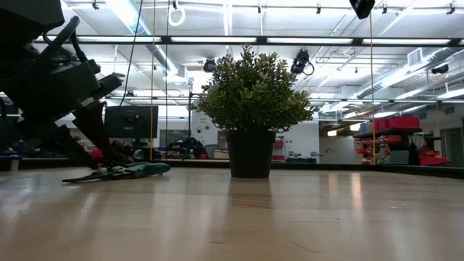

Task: Pick & Place Garden tools in Gardening bag
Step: Put the green shear scissors into the white gardening bag

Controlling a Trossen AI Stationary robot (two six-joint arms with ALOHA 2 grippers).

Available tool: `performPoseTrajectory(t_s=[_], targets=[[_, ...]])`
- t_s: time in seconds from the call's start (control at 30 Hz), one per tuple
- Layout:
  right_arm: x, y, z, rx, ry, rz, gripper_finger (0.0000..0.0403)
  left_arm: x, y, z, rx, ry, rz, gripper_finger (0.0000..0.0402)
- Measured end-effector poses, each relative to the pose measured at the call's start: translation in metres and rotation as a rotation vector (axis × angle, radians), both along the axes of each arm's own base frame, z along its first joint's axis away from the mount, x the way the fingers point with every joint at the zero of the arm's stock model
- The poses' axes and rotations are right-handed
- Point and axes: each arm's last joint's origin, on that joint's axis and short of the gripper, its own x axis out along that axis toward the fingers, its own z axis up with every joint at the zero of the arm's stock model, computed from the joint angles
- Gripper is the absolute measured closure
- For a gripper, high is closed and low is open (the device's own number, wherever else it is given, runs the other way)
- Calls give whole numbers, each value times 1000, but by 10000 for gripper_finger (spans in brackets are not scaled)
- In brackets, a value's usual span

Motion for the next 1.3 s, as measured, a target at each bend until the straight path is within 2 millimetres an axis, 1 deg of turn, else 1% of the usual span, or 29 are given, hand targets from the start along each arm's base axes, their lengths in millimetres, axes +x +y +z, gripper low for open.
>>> performPoseTrajectory(t_s=[0.33,0.57,1.03,1.3], targets=[[0,0,0,0,0,0,403,1,-1,0,24,16,-56,319],[0,0,0,0,0,0,403,1,-1,1,30,20,-66,330],[0,0,0,0,1,0,403,2,-2,1,31,20,-68,333],[0,0,0,0,2,0,403,1,-2,0,16,29,-74,374]])
